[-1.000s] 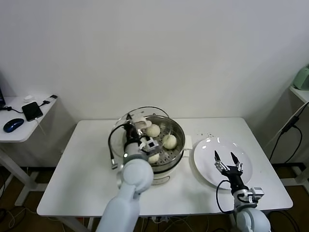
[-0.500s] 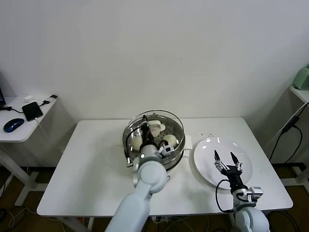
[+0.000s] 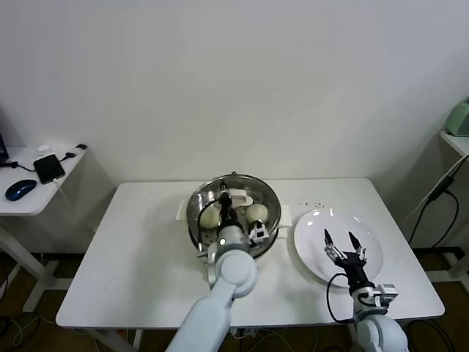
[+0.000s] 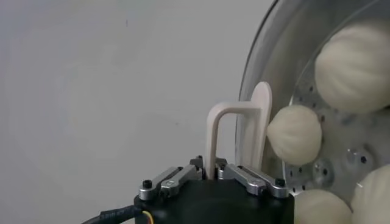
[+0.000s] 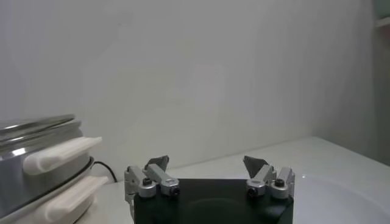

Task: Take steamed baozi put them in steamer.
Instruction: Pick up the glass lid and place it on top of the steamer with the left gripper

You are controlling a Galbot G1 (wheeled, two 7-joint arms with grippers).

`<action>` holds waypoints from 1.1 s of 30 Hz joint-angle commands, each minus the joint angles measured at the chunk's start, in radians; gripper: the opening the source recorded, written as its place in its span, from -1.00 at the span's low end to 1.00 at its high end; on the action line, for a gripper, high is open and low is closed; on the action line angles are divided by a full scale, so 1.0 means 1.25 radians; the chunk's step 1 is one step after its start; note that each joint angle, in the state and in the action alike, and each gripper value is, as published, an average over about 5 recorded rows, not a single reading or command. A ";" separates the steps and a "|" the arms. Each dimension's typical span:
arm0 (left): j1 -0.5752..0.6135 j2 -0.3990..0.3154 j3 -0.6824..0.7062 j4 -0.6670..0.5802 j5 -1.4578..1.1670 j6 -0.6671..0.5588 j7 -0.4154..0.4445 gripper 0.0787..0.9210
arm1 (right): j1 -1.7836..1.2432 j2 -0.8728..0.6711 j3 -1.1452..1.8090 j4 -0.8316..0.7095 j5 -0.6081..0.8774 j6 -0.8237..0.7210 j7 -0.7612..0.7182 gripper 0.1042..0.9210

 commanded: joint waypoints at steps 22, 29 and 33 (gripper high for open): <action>0.049 -0.039 -0.010 -0.046 0.045 -0.057 0.015 -0.68 | 0.005 0.000 -0.005 -0.010 0.001 0.002 -0.001 0.76; 0.111 -0.022 0.011 -0.162 0.010 -0.056 0.019 -0.21 | 0.006 0.001 -0.009 -0.012 -0.001 0.000 0.000 0.76; 0.142 -0.004 0.019 -0.210 0.000 -0.056 0.026 0.07 | 0.005 0.000 -0.009 -0.015 -0.001 0.000 0.000 0.76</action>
